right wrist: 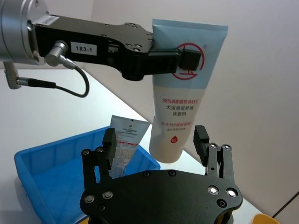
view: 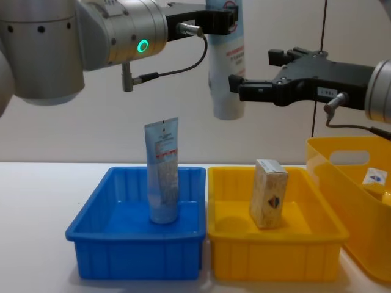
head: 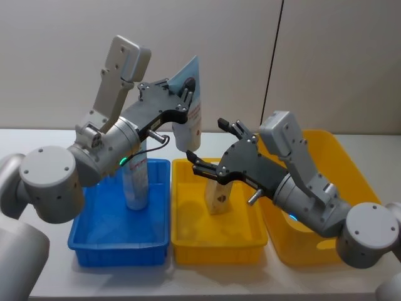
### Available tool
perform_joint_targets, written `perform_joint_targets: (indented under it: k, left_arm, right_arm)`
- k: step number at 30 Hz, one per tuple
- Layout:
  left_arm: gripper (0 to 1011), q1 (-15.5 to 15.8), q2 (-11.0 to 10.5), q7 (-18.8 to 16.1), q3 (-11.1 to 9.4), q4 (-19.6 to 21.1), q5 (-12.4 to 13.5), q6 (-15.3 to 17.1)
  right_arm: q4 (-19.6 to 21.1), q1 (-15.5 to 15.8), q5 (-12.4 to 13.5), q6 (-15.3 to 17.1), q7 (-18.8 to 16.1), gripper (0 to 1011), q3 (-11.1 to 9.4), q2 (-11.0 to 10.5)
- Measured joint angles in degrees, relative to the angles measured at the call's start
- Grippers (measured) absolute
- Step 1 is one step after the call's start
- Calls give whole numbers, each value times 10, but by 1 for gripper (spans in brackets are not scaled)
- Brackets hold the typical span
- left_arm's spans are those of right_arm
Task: Bimanual collaborative sorting of washing and personal care products
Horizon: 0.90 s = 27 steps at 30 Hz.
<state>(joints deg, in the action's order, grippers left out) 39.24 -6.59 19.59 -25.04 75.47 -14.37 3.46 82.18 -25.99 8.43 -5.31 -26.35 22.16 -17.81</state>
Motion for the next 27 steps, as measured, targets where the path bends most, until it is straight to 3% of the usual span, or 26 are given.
perform_joint_targets:
  k: [13,27]
  left_arm:
    - [126,-20,-9,-6,3,44,3,14]
    - [126,-37,-18,-9,1,82,5,25]
  right_arm:
    - [-10,-3,7,8,9,1003,2,1]
    - [-50,-30,6,8,16,1003,14,17]
